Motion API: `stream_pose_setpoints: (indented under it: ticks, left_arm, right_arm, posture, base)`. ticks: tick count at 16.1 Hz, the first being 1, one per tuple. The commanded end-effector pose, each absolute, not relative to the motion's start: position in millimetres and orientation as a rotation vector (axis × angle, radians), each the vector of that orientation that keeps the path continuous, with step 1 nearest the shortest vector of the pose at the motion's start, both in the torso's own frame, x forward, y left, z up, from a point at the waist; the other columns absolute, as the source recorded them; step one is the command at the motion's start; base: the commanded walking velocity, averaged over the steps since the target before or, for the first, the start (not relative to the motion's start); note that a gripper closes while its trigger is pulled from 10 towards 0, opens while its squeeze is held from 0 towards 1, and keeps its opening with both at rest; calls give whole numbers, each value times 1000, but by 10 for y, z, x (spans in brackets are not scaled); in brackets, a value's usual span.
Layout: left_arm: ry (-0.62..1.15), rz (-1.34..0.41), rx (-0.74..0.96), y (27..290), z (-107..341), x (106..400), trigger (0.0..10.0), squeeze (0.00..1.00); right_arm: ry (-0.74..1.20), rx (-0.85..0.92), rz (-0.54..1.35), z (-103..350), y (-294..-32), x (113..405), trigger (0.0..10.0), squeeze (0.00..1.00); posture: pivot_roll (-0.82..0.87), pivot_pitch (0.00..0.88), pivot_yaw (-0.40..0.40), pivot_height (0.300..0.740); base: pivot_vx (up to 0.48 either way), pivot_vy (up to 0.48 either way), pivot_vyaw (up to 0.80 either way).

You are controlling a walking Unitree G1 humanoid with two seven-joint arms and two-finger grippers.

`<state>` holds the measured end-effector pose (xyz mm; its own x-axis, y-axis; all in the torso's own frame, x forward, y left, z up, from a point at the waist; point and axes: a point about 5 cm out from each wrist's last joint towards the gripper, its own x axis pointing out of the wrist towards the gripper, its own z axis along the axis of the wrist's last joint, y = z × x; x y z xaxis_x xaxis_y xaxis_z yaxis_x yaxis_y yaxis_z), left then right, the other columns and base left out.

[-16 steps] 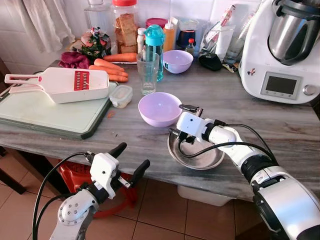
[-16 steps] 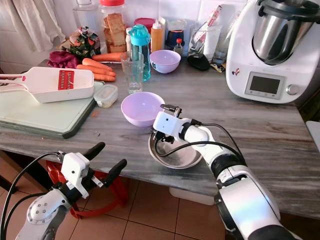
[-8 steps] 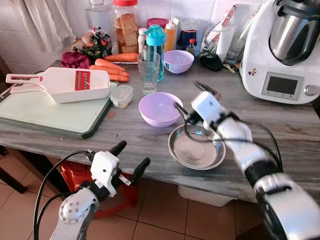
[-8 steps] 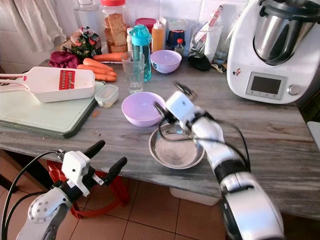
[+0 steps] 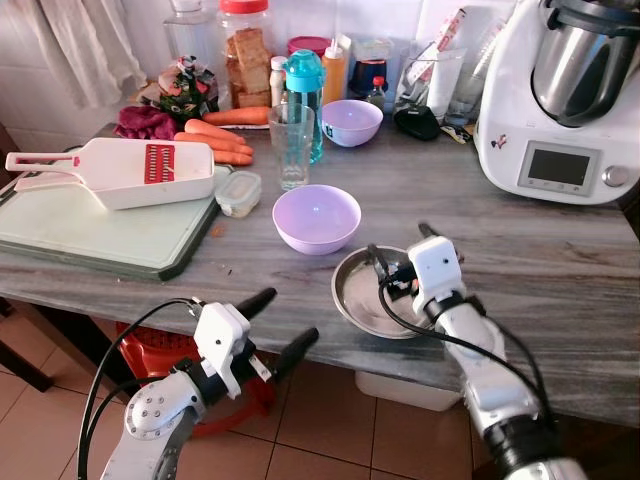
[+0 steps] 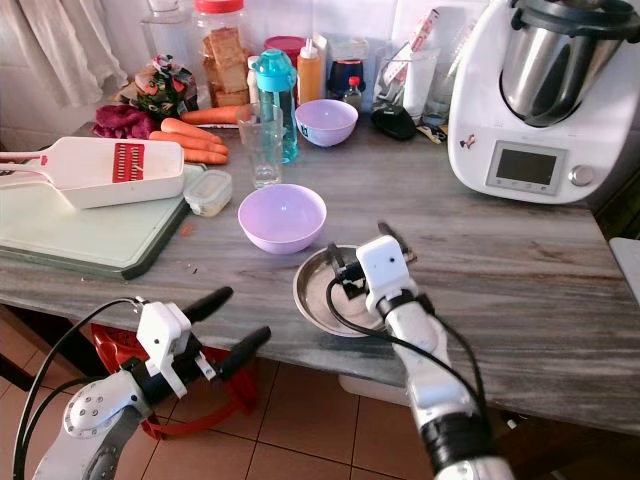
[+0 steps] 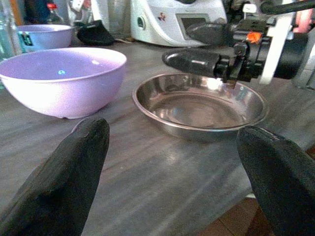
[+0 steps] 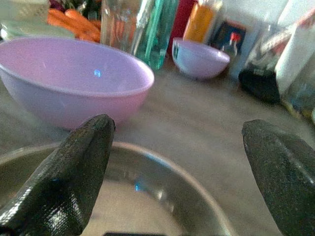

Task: Setting the table

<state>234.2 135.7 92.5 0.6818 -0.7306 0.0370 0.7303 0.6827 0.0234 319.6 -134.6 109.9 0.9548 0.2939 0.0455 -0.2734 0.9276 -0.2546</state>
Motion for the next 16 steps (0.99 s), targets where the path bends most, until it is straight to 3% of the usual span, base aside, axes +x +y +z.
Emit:
stream_pose_setpoints:
  ticks: [1,5,16]
  left_arm:
    - [-45,-848,12,1351,949,2322,10000,0]
    - [-24,-871,24,1392,923,2308,10000,0]
    - [-14,-857,20,1386,882,2268,10000,0]
  right_arm:
    - [-93,-218,267,1168,-1368,3203,10000,1000]
    - [10,-88,247,1260,-1308,3253,10000,1000]
    - [291,-35,308,1061,-1113,3282,10000,1000]
  posture:
    - [-24,37,11,740]
    - [-16,36,3,740]
    - [1,31,-13,740]
  base:
    - [0,0,0]
    - [0,0,0]
    - [0,0,0]
